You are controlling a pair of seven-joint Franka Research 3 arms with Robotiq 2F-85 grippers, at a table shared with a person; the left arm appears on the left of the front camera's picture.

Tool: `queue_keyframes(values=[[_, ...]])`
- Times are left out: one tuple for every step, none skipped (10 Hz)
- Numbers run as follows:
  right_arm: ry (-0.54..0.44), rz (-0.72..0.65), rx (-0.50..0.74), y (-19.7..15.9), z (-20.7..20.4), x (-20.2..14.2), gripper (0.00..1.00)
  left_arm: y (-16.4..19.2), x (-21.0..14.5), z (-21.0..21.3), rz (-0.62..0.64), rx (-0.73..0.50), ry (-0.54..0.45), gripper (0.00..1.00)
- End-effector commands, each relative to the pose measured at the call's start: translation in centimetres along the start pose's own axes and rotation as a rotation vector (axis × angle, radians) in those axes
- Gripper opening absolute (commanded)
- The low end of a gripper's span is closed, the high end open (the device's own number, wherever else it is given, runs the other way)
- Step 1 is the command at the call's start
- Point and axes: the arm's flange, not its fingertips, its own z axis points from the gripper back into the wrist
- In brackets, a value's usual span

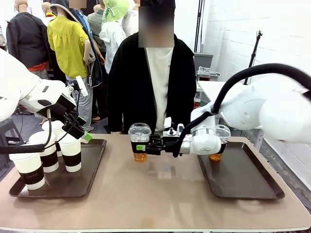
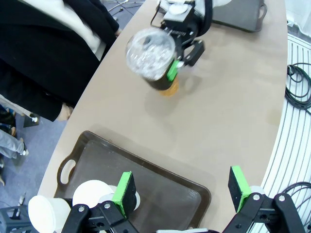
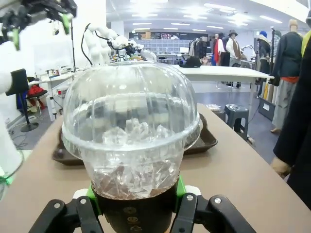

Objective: Distribute the coffee onto the tray.
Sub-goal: Pick up another iced Americano from the middle of the table and place it on the right Handle tray.

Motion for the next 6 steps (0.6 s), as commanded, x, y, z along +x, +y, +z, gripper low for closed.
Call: queue_keyframes(values=[[-0.006,-0.006,0.041,3.9,4.7,3.3,0.62,0.2,-0.2,0.0,-0.011,-0.02,-0.012,1.0],[0.017,0.002,0.056,5.2,7.3,4.2,0.62,0.2,-0.2,0.0,-0.011,-0.02,-0.012,1.0],[0.041,0.009,0.059,6.2,9.7,4.6,0.62,0.2,-0.2,0.0,-0.011,-0.02,-0.012,1.0],[0.056,0.005,0.077,7.1,12.1,4.8,0.62,0.2,-0.2,0.0,-0.011,-0.02,-0.012,1.0],[0.069,0.004,0.05,7.9,14.3,4.7,0.62,0.2,-0.2,0.0,-0.011,-0.02,-0.012,1.0],[0.059,0.015,0.009,8.6,16.4,4.5,0.62,0.2,-0.2,0.0,-0.011,-0.02,-0.012,1.0]])
